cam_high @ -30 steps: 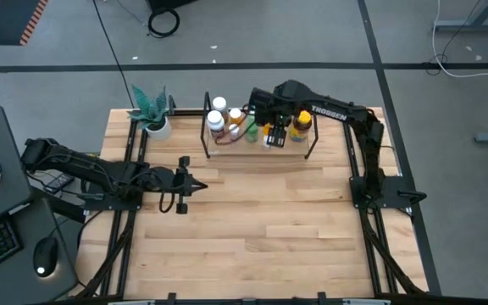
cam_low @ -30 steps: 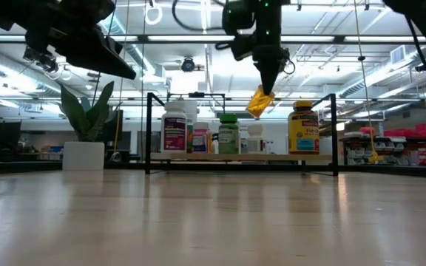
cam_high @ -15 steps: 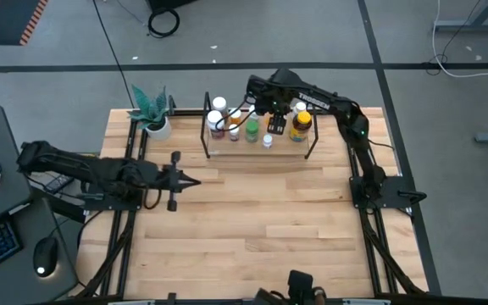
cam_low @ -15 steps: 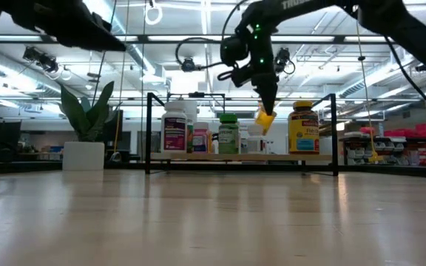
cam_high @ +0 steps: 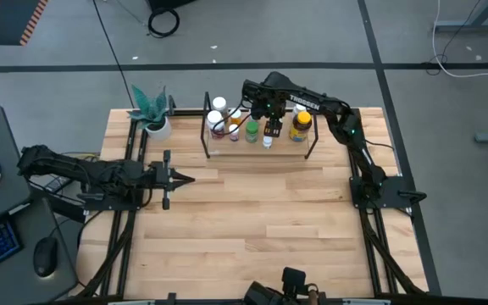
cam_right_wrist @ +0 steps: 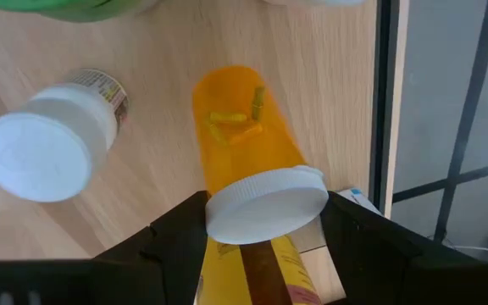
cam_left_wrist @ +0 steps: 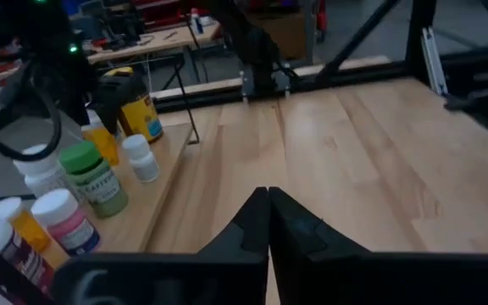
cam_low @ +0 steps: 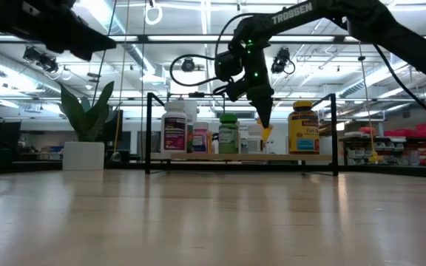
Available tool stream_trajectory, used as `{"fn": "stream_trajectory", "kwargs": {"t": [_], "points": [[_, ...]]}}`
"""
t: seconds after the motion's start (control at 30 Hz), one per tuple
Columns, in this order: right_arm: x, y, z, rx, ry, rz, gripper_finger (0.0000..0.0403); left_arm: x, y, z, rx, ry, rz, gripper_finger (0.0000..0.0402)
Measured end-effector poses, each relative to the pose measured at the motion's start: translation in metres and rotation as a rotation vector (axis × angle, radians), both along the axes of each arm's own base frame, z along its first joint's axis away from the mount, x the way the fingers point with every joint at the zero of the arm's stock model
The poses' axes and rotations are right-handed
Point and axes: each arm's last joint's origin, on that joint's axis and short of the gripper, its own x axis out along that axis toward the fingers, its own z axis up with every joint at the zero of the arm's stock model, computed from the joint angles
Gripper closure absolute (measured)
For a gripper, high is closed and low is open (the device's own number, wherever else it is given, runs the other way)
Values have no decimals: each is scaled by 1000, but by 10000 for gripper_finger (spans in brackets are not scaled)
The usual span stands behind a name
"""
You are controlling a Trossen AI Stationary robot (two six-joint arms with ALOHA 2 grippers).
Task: Pick and place medicine bottles onto shelf by color
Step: Put the orange pill bottle on the shelf
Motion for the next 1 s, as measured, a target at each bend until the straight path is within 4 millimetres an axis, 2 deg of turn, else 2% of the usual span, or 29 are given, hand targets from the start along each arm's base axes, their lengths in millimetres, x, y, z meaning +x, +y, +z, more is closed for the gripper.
{"fn": "stream_trajectory", "kwargs": {"t": [0.13, 0.67, 1.0], "points": [[-1, -1, 0, -3, 2, -10, 176, -3, 1, -8, -30, -5, 14, 393], [-5, -11, -4, -12, 10, -74, 176, -3, 1, -8, -54, -12, 17, 389], [-9, -10, -18, 15, 59, -81, 176, -3, 1, -8, -59, -11, 18, 392]]}}
